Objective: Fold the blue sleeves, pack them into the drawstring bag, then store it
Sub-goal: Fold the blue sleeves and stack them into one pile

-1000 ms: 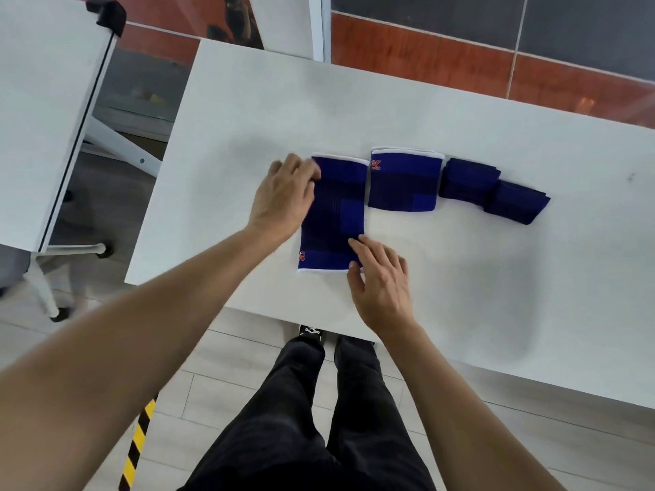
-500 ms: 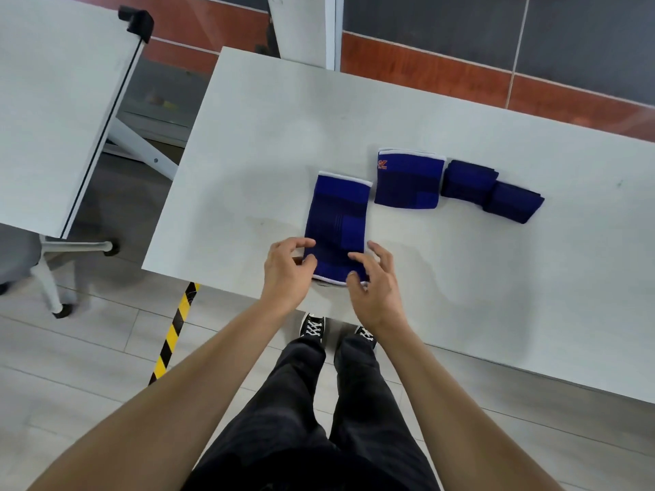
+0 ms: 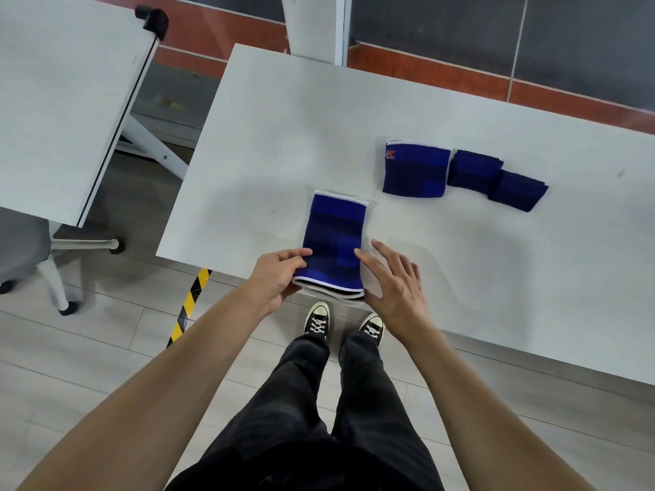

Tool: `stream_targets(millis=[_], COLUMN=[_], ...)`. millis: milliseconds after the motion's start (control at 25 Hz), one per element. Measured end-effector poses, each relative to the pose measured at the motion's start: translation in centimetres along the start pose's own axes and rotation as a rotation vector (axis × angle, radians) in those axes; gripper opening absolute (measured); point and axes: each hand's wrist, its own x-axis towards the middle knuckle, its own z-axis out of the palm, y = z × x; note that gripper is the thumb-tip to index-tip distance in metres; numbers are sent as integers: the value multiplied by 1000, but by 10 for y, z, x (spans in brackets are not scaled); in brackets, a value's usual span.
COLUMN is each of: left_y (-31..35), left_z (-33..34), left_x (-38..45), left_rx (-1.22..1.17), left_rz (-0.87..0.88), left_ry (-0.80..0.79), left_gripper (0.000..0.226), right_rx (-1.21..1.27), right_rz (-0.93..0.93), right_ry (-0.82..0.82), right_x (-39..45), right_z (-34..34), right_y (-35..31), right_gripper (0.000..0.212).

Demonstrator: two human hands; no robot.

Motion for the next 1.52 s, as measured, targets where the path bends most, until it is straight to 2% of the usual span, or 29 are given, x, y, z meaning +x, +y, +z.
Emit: stream_targets(millis=[240,320,440,560,640,720,1000,1120,1240,1320,1520], left_y=[3,3,-4,-15,-19,-17,-1,5,8,8,10], left_z=[-24,-26,-31,-34,-32,-28,-8,-6,-7,-5,5], left_x=[-6,-7,-7,-3,4,11,24,28,33,35,36], left_rx=[-55,-52,89,419,534,554,765,726,762,817,998], left_rz=[-99,-98,92,394,461,468,539,589,561,538,568], left_ry=[-32,-64,-116,-136,-115,-58,163,172,147,135,245], left_gripper=[27,31,35,27,15,5,33,36,39,41,41], right_rx=[4,56,224,337,377,416,493,610,721,727,593], right_rz=[-127,-116,60,207,292,342,526,579,593,596,638], right_ry=[102,110,92,48,22,28,-3,16,75,98,78], right_x=[-2,-2,1,7,12,18,48,55,60,63,71], right_z=[17,19,17,12,12,17,8,5,4,5,9], right_y=[-9,-11,-20,-31,-33,-31,-43,-42,-40,-40,-46], right_gripper=[45,37,32,23,15,16,21,28,22,19,26])
